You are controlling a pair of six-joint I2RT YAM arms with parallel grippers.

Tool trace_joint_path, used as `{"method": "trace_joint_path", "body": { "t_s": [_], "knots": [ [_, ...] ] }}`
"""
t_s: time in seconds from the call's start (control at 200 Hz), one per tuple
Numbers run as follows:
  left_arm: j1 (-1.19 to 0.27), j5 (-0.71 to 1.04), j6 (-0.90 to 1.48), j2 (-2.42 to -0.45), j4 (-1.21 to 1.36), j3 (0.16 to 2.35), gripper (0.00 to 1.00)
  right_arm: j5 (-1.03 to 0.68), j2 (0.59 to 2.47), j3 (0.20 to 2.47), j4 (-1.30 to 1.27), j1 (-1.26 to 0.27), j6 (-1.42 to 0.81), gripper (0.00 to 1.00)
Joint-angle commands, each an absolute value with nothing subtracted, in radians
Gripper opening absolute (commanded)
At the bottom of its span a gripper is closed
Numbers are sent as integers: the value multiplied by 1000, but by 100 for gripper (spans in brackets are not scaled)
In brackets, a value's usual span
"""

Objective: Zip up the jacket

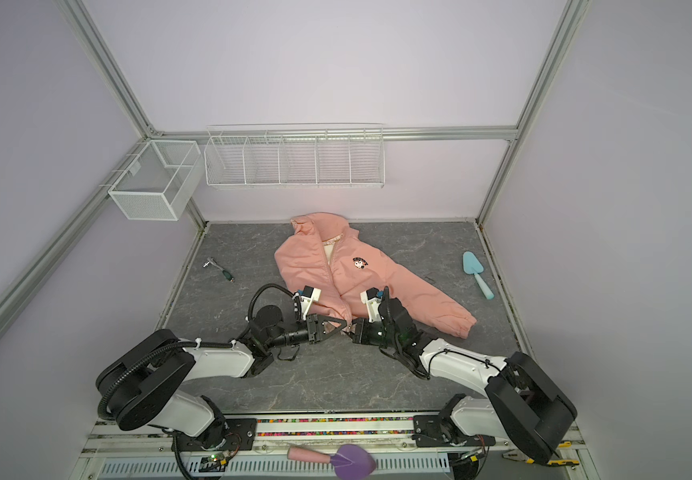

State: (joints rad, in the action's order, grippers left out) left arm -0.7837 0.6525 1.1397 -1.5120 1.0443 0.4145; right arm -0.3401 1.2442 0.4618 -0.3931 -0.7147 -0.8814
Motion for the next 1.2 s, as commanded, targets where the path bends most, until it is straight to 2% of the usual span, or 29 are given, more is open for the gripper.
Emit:
{"method": "trace_joint_path", "body": {
  "t_s": [0.0,0.71,1.195],
  "knots": [
    [-776,661,1153,-1514,1094,421,0,-318,1187,440,-400,-711,-855,6],
    [-767,629,1097,-1457,959,415,0,-284,1048,395,-347,-705,-847,6],
    [-686,437,975,-1406,712,282,0,-283,1103,420,-278,-704,-821,6]
  ]
}}
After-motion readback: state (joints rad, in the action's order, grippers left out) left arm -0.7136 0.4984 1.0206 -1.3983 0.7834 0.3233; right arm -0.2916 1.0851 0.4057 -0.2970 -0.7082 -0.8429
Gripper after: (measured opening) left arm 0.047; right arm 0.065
